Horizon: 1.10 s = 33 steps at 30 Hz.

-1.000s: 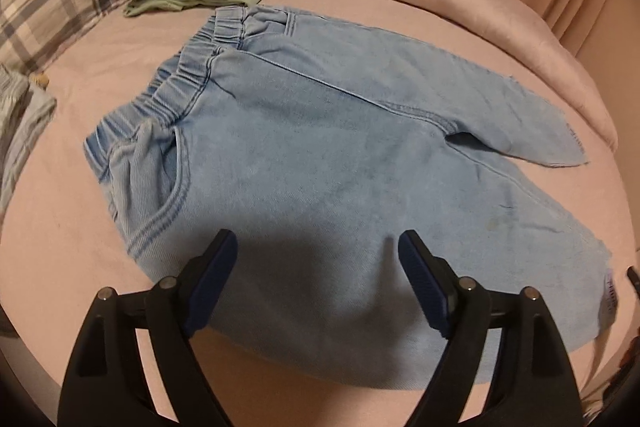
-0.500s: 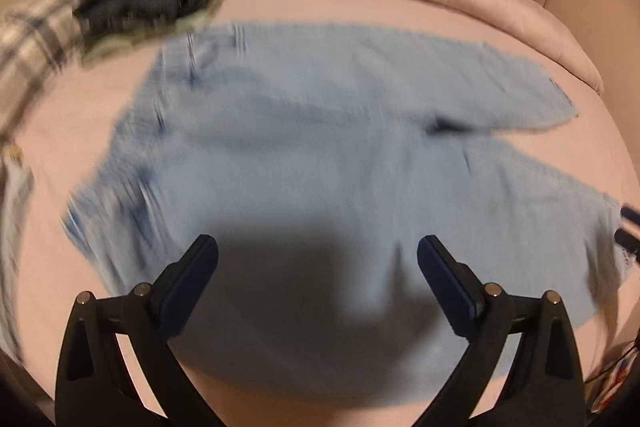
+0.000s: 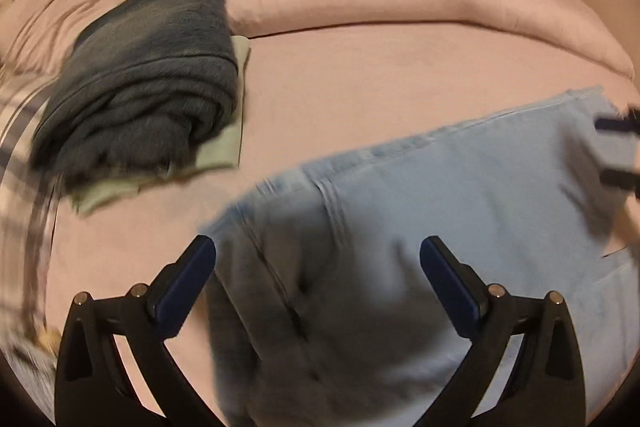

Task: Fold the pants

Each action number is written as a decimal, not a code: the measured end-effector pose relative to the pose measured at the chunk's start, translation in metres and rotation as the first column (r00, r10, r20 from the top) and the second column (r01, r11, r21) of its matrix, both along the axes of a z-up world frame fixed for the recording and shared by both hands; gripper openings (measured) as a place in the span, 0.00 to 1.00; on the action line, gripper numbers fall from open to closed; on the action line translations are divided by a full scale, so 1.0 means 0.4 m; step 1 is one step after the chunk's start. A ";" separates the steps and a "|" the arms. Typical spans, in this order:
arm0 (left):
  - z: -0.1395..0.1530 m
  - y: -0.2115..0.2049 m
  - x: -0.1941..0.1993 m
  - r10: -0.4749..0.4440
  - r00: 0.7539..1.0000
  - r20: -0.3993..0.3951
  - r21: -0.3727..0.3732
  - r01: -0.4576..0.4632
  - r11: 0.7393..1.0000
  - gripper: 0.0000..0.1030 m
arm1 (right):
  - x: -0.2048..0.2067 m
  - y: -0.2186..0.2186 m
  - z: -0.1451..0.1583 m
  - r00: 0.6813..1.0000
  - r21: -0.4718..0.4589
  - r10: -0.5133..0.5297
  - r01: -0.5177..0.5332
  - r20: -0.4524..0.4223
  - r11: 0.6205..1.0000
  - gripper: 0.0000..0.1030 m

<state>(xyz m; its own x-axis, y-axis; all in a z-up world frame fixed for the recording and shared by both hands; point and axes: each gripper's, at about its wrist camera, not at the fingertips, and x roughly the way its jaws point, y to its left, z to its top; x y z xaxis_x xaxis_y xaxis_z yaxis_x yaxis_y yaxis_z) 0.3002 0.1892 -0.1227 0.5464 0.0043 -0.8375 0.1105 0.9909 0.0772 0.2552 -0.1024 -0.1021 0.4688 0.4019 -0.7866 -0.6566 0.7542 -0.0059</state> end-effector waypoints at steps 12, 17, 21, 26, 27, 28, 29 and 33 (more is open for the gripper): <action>-0.090 0.062 0.161 -0.130 0.969 -0.210 0.015 0.136 0.991 0.94 | 0.192 0.105 -0.073 0.985 -0.195 0.136 -0.154 -0.104 0.969 0.76; -0.079 0.054 0.135 -0.189 0.963 -0.194 -0.044 0.184 0.982 0.53 | 0.186 0.112 -0.091 0.977 -0.225 0.142 -0.176 -0.160 0.958 0.40; -0.047 0.050 0.116 -0.176 0.975 -0.138 -0.005 0.177 0.984 0.20 | 0.136 0.138 -0.072 0.976 -0.314 0.198 -0.218 -0.095 0.924 0.09; -0.068 0.090 0.114 -0.124 0.978 -0.166 -0.055 0.116 0.992 0.43 | 0.152 0.142 -0.088 0.980 -0.320 0.157 -0.189 -0.124 0.928 0.09; -0.066 0.095 0.109 -0.119 0.979 -0.165 -0.049 0.112 0.993 0.49 | 0.152 0.140 -0.079 0.981 -0.318 0.154 -0.184 -0.119 0.930 0.11; -0.064 0.101 0.105 -0.112 0.980 -0.162 -0.044 0.107 0.993 0.67 | 0.153 0.135 -0.067 0.979 -0.303 0.153 -0.187 -0.133 0.935 0.16; -0.064 0.112 0.102 -0.107 0.981 -0.164 -0.049 0.100 0.994 0.79 | 0.156 0.134 -0.060 0.975 -0.294 0.158 -0.199 -0.158 0.935 0.36; -0.101 0.135 0.121 -0.076 0.972 -0.221 -0.032 0.070 0.997 0.81 | 0.176 0.126 -0.069 0.972 -0.354 0.157 -0.211 -0.177 0.911 0.78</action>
<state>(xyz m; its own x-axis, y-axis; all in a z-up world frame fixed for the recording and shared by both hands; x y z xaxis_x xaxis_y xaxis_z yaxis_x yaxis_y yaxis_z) 0.3487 0.2432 -0.1630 0.3450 -0.0503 -0.9373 0.1945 0.9807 0.0189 0.3257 -0.0521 -0.1298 0.2874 0.1395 -0.9476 -0.7980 0.5820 -0.1563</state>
